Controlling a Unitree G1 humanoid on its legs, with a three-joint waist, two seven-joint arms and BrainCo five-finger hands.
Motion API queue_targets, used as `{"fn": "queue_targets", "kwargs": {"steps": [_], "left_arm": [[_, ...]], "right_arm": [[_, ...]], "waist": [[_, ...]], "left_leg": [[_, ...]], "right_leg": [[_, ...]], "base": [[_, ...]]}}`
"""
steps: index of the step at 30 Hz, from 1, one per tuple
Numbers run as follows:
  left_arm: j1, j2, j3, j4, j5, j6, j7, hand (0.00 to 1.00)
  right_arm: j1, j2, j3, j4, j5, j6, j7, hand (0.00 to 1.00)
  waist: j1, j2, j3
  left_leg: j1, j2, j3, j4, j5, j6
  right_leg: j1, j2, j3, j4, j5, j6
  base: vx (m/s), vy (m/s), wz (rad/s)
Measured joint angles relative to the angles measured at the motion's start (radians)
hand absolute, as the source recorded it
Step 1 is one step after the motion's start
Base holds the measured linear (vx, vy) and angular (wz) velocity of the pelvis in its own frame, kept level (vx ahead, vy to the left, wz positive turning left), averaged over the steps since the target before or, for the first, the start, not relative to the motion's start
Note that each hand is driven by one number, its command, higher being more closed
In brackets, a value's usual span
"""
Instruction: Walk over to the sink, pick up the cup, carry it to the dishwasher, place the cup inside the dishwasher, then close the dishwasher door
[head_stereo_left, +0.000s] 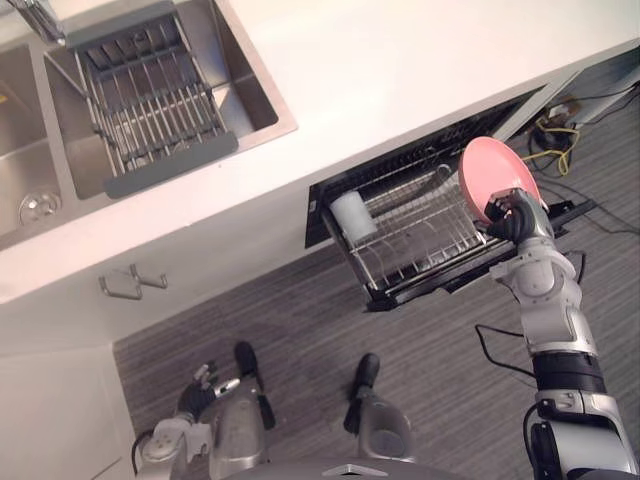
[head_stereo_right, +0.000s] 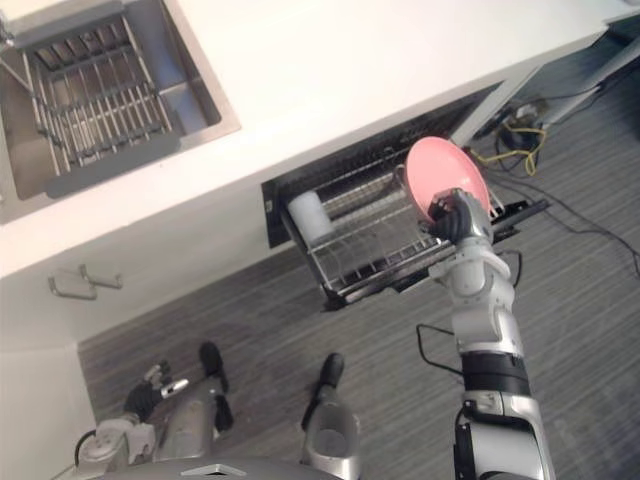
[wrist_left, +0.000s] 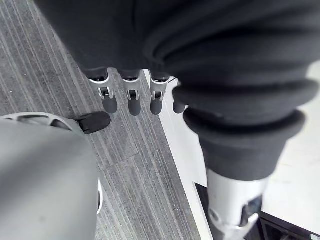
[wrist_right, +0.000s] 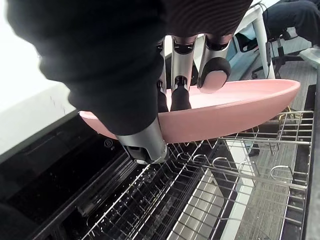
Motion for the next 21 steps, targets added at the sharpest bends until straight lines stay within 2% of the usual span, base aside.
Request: {"fn": "queue_targets", "kwargs": {"steps": [5,14,20,21], "left_arm": [[-0.019,0.007,-0.017,-0.012,-0.012,0.011,-0.005,0.00],[-0.062,0.013,-0.018,-0.040,-0.049,0.029,-0.010,0.00],[-0.078,0.014,-0.057,-0.041,-0.069,0.030,-0.022,0.00],[-0.088,0.012,-0.069,-0.041,-0.070,0.030,-0.023,0.00]], "right_arm": [[-0.061,-0.001,0.058,0.054,0.000,0.005,0.005,1.00],[-0.216,-0.050,0.137,0.209,0.040,0.016,0.024,1.00],[-0.318,-0.093,0.202,0.340,0.073,0.044,0.053,1.00],[-0.348,-0.108,0.208,0.383,0.079,0.056,0.054,1.00]], "waist": [[0.013,0.023,0.039],[0.036,0.043,0.094],[0.056,0.075,0.114],[0.060,0.089,0.121]], "left_leg": [[-0.034,-0.009,-0.020,0.000,0.008,0.007],[-0.095,-0.030,-0.044,0.000,0.020,0.022],[-0.134,-0.050,-0.073,0.000,0.024,0.027],[-0.145,-0.053,-0.074,0.000,0.026,0.029]], "right_leg": [[-0.026,-0.010,-0.017,0.010,0.001,0.001],[-0.083,-0.034,-0.029,0.034,0.002,0.004],[-0.134,-0.053,-0.018,0.051,0.006,0.006],[-0.146,-0.057,-0.017,0.055,0.009,0.007]], "base": [[-0.01,0.007,0.11],[0.01,0.013,0.08],[0.00,0.000,0.00],[0.00,0.000,0.00]]}}
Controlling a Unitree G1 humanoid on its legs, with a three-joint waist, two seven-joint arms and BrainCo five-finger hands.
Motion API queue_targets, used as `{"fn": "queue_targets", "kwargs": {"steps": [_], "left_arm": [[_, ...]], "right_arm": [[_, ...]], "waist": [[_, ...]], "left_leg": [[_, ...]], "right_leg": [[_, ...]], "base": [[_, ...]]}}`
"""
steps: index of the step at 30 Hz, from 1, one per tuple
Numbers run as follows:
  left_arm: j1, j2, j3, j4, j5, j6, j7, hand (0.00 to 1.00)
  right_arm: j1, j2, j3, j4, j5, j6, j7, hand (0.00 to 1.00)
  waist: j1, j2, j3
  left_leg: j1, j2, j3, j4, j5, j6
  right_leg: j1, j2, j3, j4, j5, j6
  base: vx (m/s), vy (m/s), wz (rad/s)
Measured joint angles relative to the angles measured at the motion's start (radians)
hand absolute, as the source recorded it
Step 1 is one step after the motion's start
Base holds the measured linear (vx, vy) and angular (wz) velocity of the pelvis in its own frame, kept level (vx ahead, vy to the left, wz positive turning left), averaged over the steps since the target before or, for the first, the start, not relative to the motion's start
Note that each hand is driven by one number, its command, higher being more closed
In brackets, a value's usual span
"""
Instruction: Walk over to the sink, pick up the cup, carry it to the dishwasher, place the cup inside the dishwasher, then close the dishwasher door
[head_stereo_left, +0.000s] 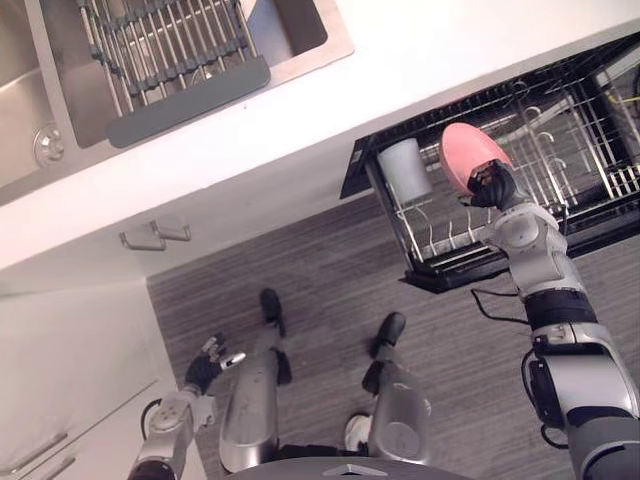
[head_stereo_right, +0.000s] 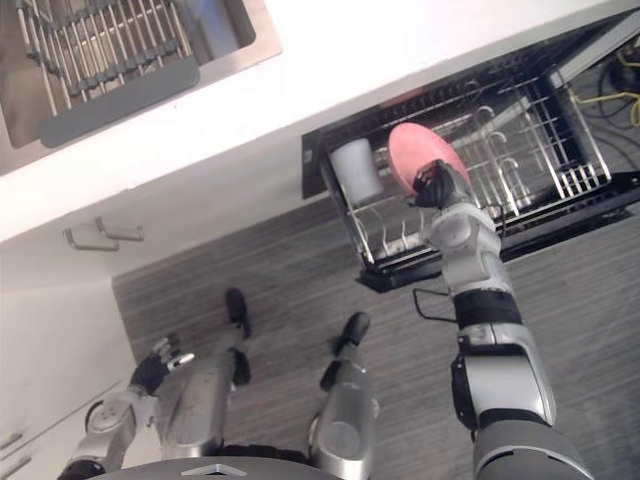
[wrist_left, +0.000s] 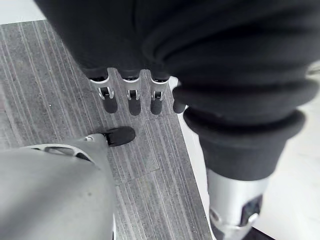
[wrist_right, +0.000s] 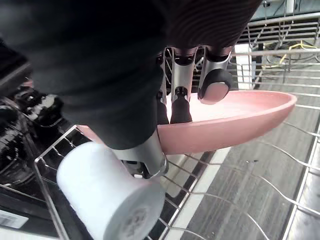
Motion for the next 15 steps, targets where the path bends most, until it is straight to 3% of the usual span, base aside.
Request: {"fn": "queue_targets", "kwargs": {"steps": [4,5,8,12,15], "left_arm": [[-0.009,0.000,-0.030,-0.007,-0.010,0.000,0.000,0.00],[-0.010,0.000,-0.033,-0.011,-0.017,-0.001,0.000,0.00],[-0.010,0.000,-0.058,-0.022,-0.046,-0.001,0.000,0.00],[-0.014,-0.009,-0.102,-0.033,-0.059,-0.001,0.000,0.00],[-0.018,-0.031,-0.108,-0.036,-0.061,-0.002,0.000,0.00]], "right_arm": [[-0.065,-0.038,0.002,0.094,0.053,0.043,0.000,1.00],[-0.076,-0.048,0.003,0.105,0.068,0.055,0.000,0.00],[-0.114,-0.069,0.003,0.141,0.124,0.094,-0.006,0.00],[-0.144,-0.086,-0.009,0.167,0.235,0.106,-0.034,0.00],[-0.148,-0.081,-0.073,0.161,0.451,0.127,-0.045,0.00]], "waist": [[0.003,0.026,0.013],[0.003,0.032,0.016],[0.003,0.047,0.022],[0.001,0.066,0.027],[0.000,0.077,0.024]], "left_leg": [[-0.021,-0.009,0.000,0.000,0.004,0.004],[-0.024,-0.010,-0.001,0.000,0.005,0.004],[-0.028,-0.011,-0.026,0.000,0.006,0.003],[-0.030,-0.015,-0.034,0.000,0.007,0.001],[-0.027,-0.022,-0.070,0.000,0.013,-0.007]], "right_leg": [[-0.030,-0.012,0.008,0.009,0.005,0.002],[-0.033,-0.012,0.008,0.009,0.007,0.003],[-0.042,-0.012,0.016,0.009,0.010,0.003],[-0.054,-0.016,0.027,0.014,0.014,0.003],[-0.061,-0.024,0.035,0.025,0.014,0.003]], "base": [[0.00,0.000,0.00],[0.00,0.000,0.00],[0.00,-0.026,-0.04],[0.00,-0.027,-0.07],[0.00,-0.036,-0.03]]}}
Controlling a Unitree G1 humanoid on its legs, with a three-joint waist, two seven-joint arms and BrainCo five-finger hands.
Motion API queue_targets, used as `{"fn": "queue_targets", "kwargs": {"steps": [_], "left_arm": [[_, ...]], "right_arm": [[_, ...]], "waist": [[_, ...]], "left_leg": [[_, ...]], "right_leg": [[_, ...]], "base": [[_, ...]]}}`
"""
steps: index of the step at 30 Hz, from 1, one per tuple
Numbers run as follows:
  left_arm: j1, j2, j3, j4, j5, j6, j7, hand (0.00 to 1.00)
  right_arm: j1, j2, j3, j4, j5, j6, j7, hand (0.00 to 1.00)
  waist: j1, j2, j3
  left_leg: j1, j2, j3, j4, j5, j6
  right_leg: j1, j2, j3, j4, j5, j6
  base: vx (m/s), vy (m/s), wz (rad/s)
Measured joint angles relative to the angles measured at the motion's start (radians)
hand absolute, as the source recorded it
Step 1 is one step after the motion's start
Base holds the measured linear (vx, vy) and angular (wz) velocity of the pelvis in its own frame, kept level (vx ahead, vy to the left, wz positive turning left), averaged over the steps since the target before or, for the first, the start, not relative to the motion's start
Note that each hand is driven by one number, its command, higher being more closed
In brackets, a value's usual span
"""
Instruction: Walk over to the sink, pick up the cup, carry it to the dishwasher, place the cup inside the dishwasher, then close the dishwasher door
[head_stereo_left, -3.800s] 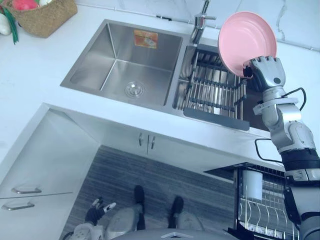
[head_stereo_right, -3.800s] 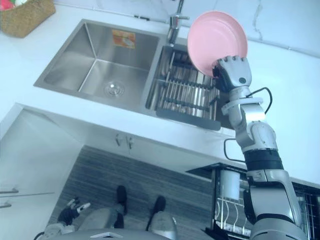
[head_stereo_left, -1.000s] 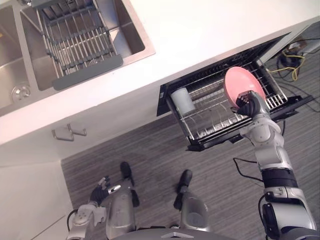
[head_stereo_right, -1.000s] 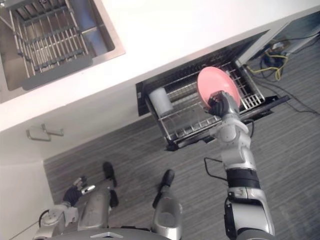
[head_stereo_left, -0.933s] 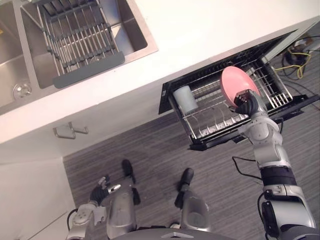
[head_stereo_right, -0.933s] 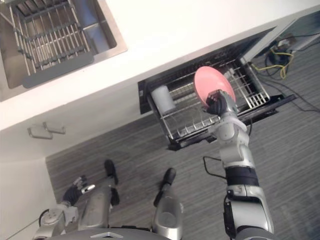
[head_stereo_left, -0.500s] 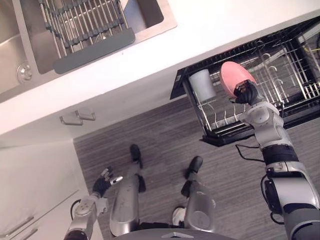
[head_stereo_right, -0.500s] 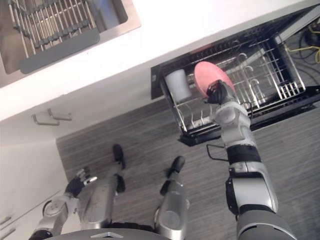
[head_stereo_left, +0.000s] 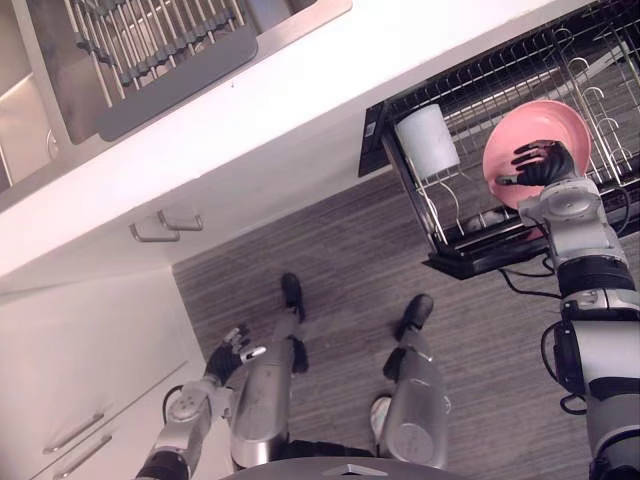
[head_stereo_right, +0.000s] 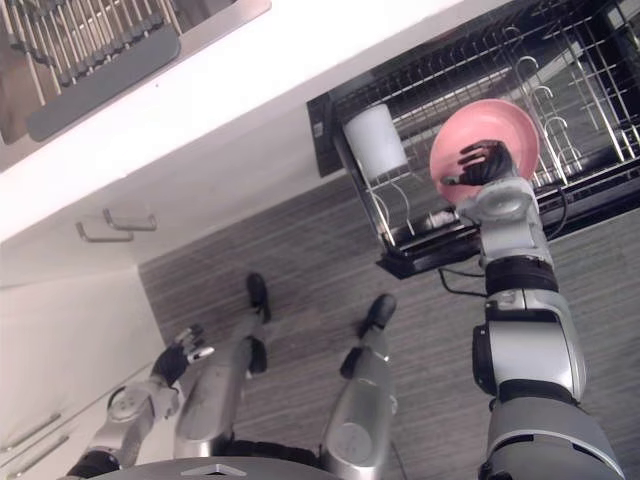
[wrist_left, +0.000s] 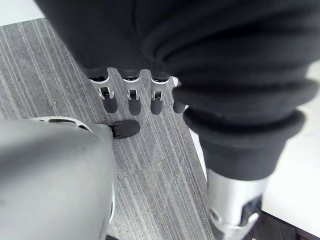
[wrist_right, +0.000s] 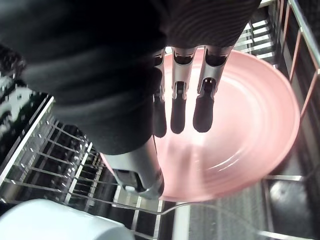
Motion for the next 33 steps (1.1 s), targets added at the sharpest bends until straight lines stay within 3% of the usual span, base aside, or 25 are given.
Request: {"fn": "queue_targets", "kwargs": {"steps": [2,4,9,11,12,13,14,18,20,23,26,33], "left_arm": [[0.000,-0.018,0.000,0.000,0.002,-0.001,0.000,0.00],[0.000,-0.022,0.000,0.002,0.005,-0.002,0.000,0.00],[0.001,-0.032,0.005,0.003,0.008,-0.025,0.006,0.00],[0.002,-0.032,0.007,0.012,0.009,-0.030,0.011,0.00],[0.017,-0.032,0.011,0.031,0.009,-0.036,0.022,0.00],[0.020,-0.033,0.010,0.042,0.011,-0.037,0.024,0.00],[0.035,-0.033,0.010,0.063,0.014,-0.038,0.026,0.00],[0.066,-0.035,0.010,0.110,0.014,-0.045,0.028,0.00],[0.071,-0.037,0.010,0.131,0.014,-0.059,0.030,0.00],[0.078,-0.038,0.010,0.138,0.015,-0.070,0.030,0.00],[0.078,-0.040,0.010,0.140,0.024,-0.073,0.031,0.00],[0.076,-0.035,0.011,0.129,0.024,-0.065,0.037,0.00]], "right_arm": [[0.001,0.022,-0.068,-0.033,0.152,0.002,0.008,0.00],[0.009,0.054,-0.092,-0.126,0.204,-0.030,0.024,0.00],[0.104,0.111,-0.183,-0.423,0.262,-0.121,0.039,0.00],[0.143,0.135,-0.241,-0.502,0.286,-0.156,0.021,0.00],[0.191,0.170,-0.298,-0.572,0.294,-0.194,-0.029,0.00],[0.211,0.177,-0.318,-0.592,0.294,-0.202,-0.051,0.00],[0.262,0.199,-0.369,-0.616,0.294,-0.211,-0.114,1.00],[0.406,0.239,-0.479,-0.625,0.330,-0.210,-0.236,1.00],[0.490,0.260,-0.533,-0.607,0.454,-0.182,-0.276,1.00],[0.527,0.280,-0.548,-0.497,0.606,-0.163,-0.276,1.00],[0.571,0.323,-0.553,-0.422,0.743,-0.156,-0.274,1.00],[0.560,0.358,-0.488,-0.338,0.879,-0.134,-0.216,1.00]], "waist": [[-0.004,0.001,-0.001],[-0.014,0.001,-0.001],[-0.033,0.001,-0.001],[-0.044,-0.002,-0.002],[-0.067,-0.016,-0.017],[-0.073,-0.020,-0.022],[-0.086,-0.037,-0.034],[-0.109,-0.057,-0.079],[-0.125,-0.059,-0.091],[-0.149,-0.059,-0.091],[-0.148,-0.060,-0.090],[-0.134,-0.060,-0.090]], "left_leg": [[0.011,-0.003,-0.010,0.000,0.003,-0.004],[0.022,-0.001,-0.010,-0.001,0.003,-0.004],[0.076,0.000,-0.008,-0.007,-0.010,-0.016],[0.089,0.000,-0.007,-0.007,-0.013,-0.017],[0.092,0.000,-0.002,-0.008,-0.015,-0.017],[0.093,0.001,0.001,-0.008,-0.015,-0.018],[0.104,0.000,0.018,-0.008,-0.020,-0.019],[0.127,-0.001,0.032,-0.008,-0.034,-0.019],[0.144,-0.001,0.046,-0.008,-0.035,-0.019],[0.156,0.002,0.048,-0.008,-0.038,-0.022],[0.151,0.007,0.046,-0.008,-0.045,-0.031],[0.106,-0.001,0.021,-0.008,-0.038,-0.030]], "right_leg": [[0.003,-0.004,0.007,0.010,0.000,0.000],[0.006,-0.004,0.013,0.018,0.000,0.000],[0.055,-0.006,0.021,0.023,-0.008,0.010],[0.070,-0.007,0.022,0.020,-0.010,0.013],[0.073,-0.007,0.029,0.011,-0.010,0.015],[0.074,-0.006,0.033,0.007,-0.009,0.016],[0.081,-0.006,0.047,-0.002,-0.006,0.018],[0.104,-0.004,0.057,-0.027,0.006,0.027],[0.108,-0.002,0.074,-0.030,0.011,0.022],[0.119,0.002,0.078,-0.034,0.011,0.022],[0.118,0.007,0.076,-0.039,0.009,0.024],[0.099,-0.002,0.048,-0.047,0.011,0.023]], "base": [[-0.01,-0.011,-0.02],[-0.03,-0.022,-0.07],[-0.05,-0.025,-0.04],[-0.05,-0.023,-0.02],[-0.01,-0.020,-0.05],[0.02,-0.033,-0.13],[0.04,-0.027,-0.15],[0.07,-0.026,-0.13],[0.11,-0.035,-0.19],[0.05,-0.029,-0.11],[0.00,0.000,0.00],[0.00,-0.004,0.12]]}}
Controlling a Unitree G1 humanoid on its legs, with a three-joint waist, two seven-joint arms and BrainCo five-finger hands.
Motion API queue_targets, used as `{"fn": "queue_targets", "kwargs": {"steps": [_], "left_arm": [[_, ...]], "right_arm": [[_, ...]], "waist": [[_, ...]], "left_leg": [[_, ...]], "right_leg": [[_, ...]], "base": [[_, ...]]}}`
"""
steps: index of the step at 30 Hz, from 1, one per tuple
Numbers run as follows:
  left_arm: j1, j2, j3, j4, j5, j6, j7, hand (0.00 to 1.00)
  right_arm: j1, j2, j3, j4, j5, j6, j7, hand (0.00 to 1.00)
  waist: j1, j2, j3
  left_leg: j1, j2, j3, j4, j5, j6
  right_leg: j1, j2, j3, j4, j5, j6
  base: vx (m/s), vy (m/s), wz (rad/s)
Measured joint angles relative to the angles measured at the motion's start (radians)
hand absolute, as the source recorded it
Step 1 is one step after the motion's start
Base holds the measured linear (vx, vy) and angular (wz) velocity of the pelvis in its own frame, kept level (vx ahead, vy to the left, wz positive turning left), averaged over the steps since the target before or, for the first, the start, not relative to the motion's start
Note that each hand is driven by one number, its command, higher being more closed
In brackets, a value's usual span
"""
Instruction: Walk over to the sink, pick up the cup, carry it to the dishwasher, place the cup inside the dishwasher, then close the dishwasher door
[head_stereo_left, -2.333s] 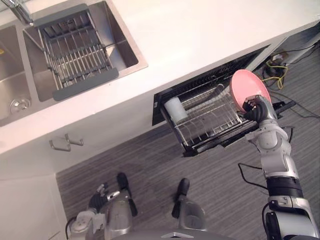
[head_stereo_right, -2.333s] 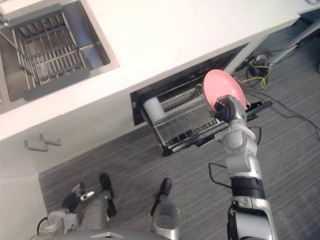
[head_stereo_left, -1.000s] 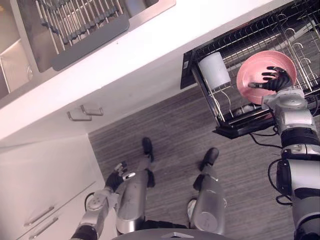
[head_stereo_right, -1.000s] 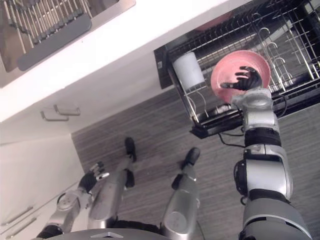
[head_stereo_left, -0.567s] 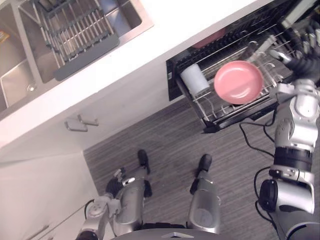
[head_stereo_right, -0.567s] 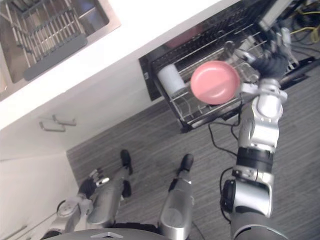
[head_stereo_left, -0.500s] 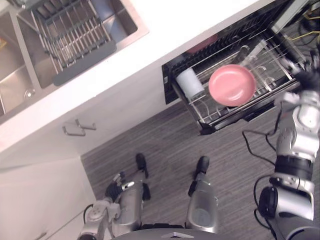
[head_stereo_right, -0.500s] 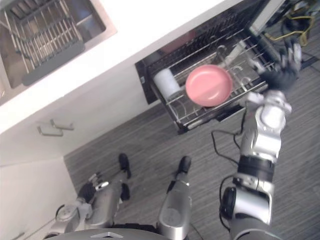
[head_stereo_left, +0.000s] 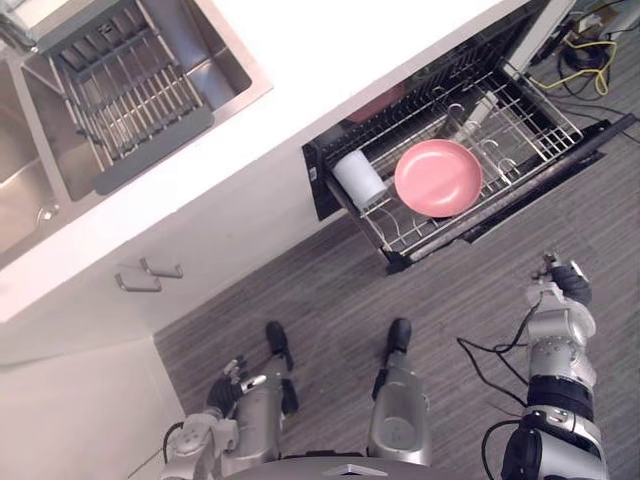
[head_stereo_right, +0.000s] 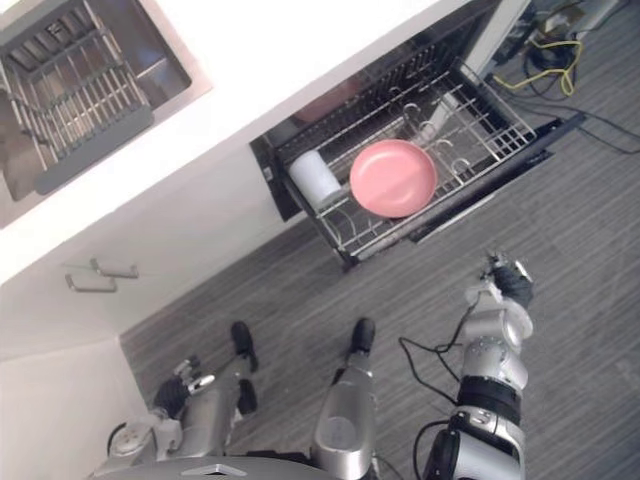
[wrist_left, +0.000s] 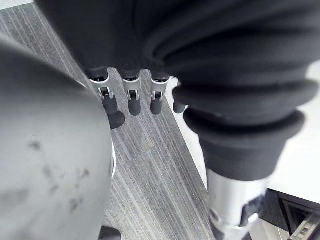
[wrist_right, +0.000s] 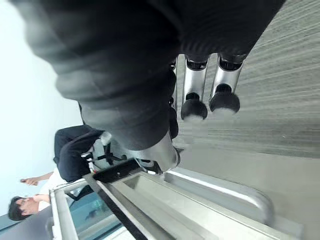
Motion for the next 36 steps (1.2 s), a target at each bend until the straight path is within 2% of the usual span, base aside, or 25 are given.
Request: {"fn": "queue_targets", "kwargs": {"steps": [3,6,10,12,15,17,20,23,25,27,29,30,33,36], "left_arm": [[-0.013,0.001,-0.001,-0.009,0.000,0.019,0.011,0.00],[-0.022,0.000,-0.006,-0.014,-0.002,0.029,0.011,0.00],[-0.025,-0.002,-0.007,-0.025,-0.013,0.047,0.010,0.00],[-0.028,-0.005,-0.008,-0.024,-0.020,0.058,0.010,0.00],[-0.029,-0.017,-0.010,-0.020,-0.022,0.065,0.007,0.00],[-0.030,-0.032,-0.028,-0.019,-0.029,0.064,0.001,0.00],[-0.032,-0.042,-0.054,-0.018,-0.041,0.062,-0.008,0.00],[-0.038,-0.042,-0.074,-0.019,-0.042,0.051,-0.016,0.00],[-0.040,-0.041,-0.087,-0.019,-0.062,0.040,-0.017,0.00],[-0.041,-0.040,-0.091,-0.018,-0.080,0.040,-0.018,0.00],[-0.043,-0.040,-0.092,-0.019,-0.080,0.039,-0.022,0.00],[-0.044,-0.040,-0.095,-0.019,-0.080,0.039,-0.030,0.00],[-0.044,-0.039,-0.107,-0.023,-0.092,0.035,-0.057,0.00],[-0.035,-0.038,-0.114,-0.038,-0.108,0.037,-0.061,0.00]], "right_arm": [[-0.061,-0.001,0.024,0.081,0.027,0.035,0.044,1.00],[-0.154,-0.027,0.067,0.184,0.021,0.066,0.068,1.00],[-0.222,-0.148,0.102,0.306,-0.003,0.094,0.095,1.00],[-0.272,-0.199,0.139,0.354,-0.018,0.107,0.096,1.00],[-0.389,-0.261,0.195,0.429,-0.046,0.112,0.096,1.00],[-0.487,-0.326,0.246,0.472,-0.059,0.124,0.094,1.00],[-0.615,-0.359,0.340,0.509,-0.095,0.137,0.088,1.00],[-0.724,-0.362,0.375,0.580,-0.100,0.147,0.036,1.00],[-0.782,-0.376,0.411,0.598,-0.161,0.149,-0.009,1.00],[-0.817,-0.377,0.432,0.599,-0.207,0.149,-0.018,1.00],[-0.869,-0.355,0.466,0.600,-0.257,0.141,0.007,1.00],[-0.896,-0.347,0.492,0.614,-0.295,0.138,0.032,0.00],[-0.910,-0.337,0.529,0.627,-0.375,0.143,0.073,0.00],[-0.909,-0.353,0.533,0.630,-0.419,0.154,0.116,0.00]], "waist": [[0.027,0.000,0.000],[0.039,0.003,0.000],[0.055,0.016,0.006],[0.059,0.032,0.013],[0.072,0.074,0.021],[0.089,0.121,0.028],[0.119,0.160,0.019],[0.146,0.167,0.015],[0.164,0.170,0.012],[0.169,0.170,0.012],[0.178,0.171,0.011],[0.184,0.173,0.010],[0.199,0.180,0.005],[0.194,0.180,0.005]], "left_leg": [[-0.027,-0.007,-0.008,0.000,0.005,0.005],[-0.048,-0.021,-0.034,0.001,0.019,0.021],[-0.072,-0.050,-0.066,0.001,0.028,0.032],[-0.073,-0.057,-0.081,0.001,0.030,0.036],[-0.092,-0.059,-0.114,0.000,0.038,0.027],[-0.110,-0.062,-0.147,0.000,0.040,0.024],[-0.132,-0.064,-0.172,0.001,0.044,0.018],[-0.148,-0.069,-0.197,0.001,0.053,0.007],[-0.155,-0.075,-0.207,0.001,0.073,0.007],[-0.158,-0.087,-0.225,0.002,0.077,0.006],[-0.157,-0.096,-0.230,0.007,0.078,0.008],[-0.157,-0.102,-0.236,0.007,0.083,0.014],[-0.157,-0.111,-0.248,0.007,0.088,0.020],[-0.150,-0.120,-0.249,0.007,0.088,0.021]], "right_leg": [[-0.020,-0.005,-0.008,0.001,0.010,-0.003],[-0.025,-0.020,-0.035,0.010,0.012,-0.001],[-0.028,-0.046,-0.061,0.020,0.012,0.001],[-0.028,-0.058,-0.069,0.040,0.005,0.009],[-0.034,-0.062,-0.094,0.056,-0.009,0.012],[-0.038,-0.066,-0.117,0.070,-0.009,0.012],[-0.054,-0.070,-0.139,0.084,-0.009,0.012],[-0.067,-0.076,-0.149,0.101,-0.010,0.011],[-0.069,-0.091,-0.166,0.130,-0.024,0.011],[-0.071,-0.107,-0.173,0.154,-0.039,0.016],[-0.077,-0.120,-0.174,0.174,-0.053,0.022],[-0.079,-0.128,-0.176,0.191,-0.064,0.022],[-0.079,-0.147,-0.192,0.227,-0.088,0.026],[-0.078,-0.160,-0.192,0.247,-0.101,0.028]], "base": [[0.04,-0.016,0.14],[0.05,-0.018,0.27],[0.02,0.007,0.27],[-0.05,0.001,0.21],[-0.11,-0.022,0.25],[-0.11,-0.029,0.28],[-0.09,-0.053,0.17],[-0.03,-0.074,0.16],[0.01,-0.084,0.28],[0.06,-0.084,0.26],[0.09,-0.093,0.16],[0.08,-0.092,0.20],[0.08,-0.088,0.21],[0.05,-0.068,0.06]]}}
